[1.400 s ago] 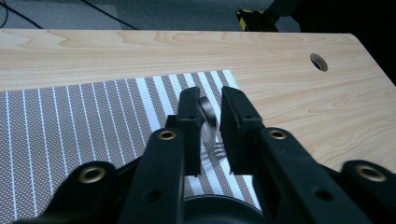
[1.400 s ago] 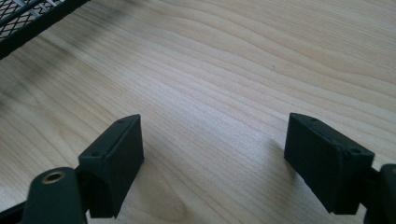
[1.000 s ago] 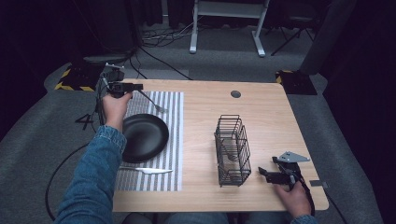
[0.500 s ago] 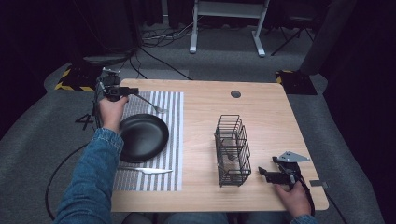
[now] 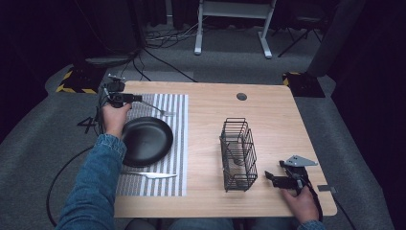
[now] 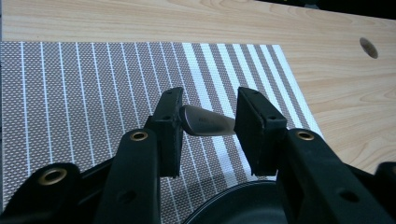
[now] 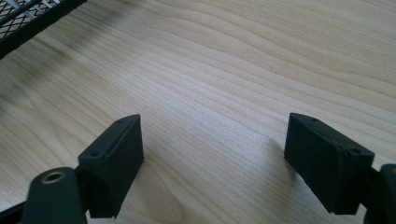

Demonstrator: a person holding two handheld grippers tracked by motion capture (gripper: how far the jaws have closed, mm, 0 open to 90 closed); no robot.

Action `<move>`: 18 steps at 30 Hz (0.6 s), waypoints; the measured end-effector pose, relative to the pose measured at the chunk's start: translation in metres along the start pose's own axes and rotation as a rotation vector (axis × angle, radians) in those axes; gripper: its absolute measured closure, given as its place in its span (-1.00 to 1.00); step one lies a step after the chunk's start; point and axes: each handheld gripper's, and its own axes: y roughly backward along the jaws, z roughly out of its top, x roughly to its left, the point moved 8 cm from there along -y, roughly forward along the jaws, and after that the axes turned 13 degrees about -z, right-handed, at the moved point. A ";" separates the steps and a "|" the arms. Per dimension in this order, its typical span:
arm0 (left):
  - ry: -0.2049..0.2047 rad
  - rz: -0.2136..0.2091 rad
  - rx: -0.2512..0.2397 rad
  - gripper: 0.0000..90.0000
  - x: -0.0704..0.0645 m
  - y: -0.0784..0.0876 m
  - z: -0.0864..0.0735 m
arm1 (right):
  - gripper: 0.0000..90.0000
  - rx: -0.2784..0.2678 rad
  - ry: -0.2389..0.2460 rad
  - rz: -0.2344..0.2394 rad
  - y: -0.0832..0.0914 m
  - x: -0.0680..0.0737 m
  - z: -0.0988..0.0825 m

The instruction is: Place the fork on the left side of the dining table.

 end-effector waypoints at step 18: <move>0.060 0.002 0.013 0.37 0.017 -0.002 -0.012 | -0.56 0.001 0.000 0.000 0.000 0.000 0.000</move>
